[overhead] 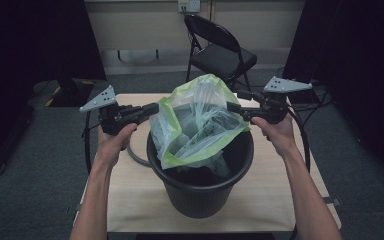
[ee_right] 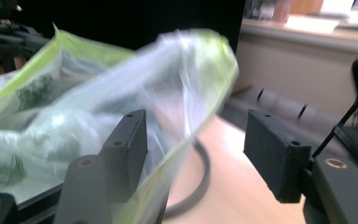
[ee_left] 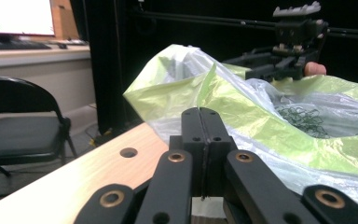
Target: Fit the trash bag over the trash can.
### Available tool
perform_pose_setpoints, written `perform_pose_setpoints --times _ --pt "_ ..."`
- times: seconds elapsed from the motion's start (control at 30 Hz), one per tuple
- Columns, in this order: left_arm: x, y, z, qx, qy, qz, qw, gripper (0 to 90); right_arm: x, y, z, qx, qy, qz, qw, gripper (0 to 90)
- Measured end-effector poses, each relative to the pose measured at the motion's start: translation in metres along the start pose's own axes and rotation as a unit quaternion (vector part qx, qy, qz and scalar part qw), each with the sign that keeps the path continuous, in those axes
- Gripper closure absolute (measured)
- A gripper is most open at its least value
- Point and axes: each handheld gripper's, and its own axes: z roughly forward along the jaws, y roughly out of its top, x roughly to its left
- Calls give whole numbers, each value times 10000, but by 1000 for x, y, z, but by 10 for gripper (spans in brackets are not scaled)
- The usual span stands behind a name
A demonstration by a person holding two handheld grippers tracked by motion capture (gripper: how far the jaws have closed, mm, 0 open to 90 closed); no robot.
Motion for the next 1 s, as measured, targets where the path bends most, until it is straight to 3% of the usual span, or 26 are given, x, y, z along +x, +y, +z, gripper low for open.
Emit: perform_pose_setpoints --times 0.07,0.17,0.2,0.27,0.43,0.5,0.67,0.77,0.87,1.0 --pt "-1 -2 -5 -34 30 12 10000 900 -1 -5 0 15 143 143 9998 457" --pt "1 -8 -8 1 31 -2 10000 900 -1 -9 5 8 485 87 9988 690" --pt "1 -10 -9 -22 -3 -20 10000 900 -1 -9 6 -99 509 71 9986 795" --pt "3 -14 -12 -13 -5 -52 10000 900 -3 -7 9 -220 381 69 9990 886" --pt "5 -21 -25 -55 -7 -71 10000 900 -20 -13 14 -290 -26 221 9993 900" --pt "7 -25 -28 27 1 -57 10000 900 -24 -22 17 -140 -181 200 9995 900" --pt "8 -28 -31 72 -56 -91 9999 900 -23 -42 22 -48 -169 218 9996 900" --pt "8 -20 -30 -144 -30 -189 9997 725 -23 -39 22 -94 -191 174 9996 900" --pt "7 -10 -26 -187 30 -161 9997 567 -24 -27 20 -198 -212 91 9995 900" --pt "7 6 -21 -338 53 -106 9994 484 -24 -13 19 -314 -227 -15 9992 894"
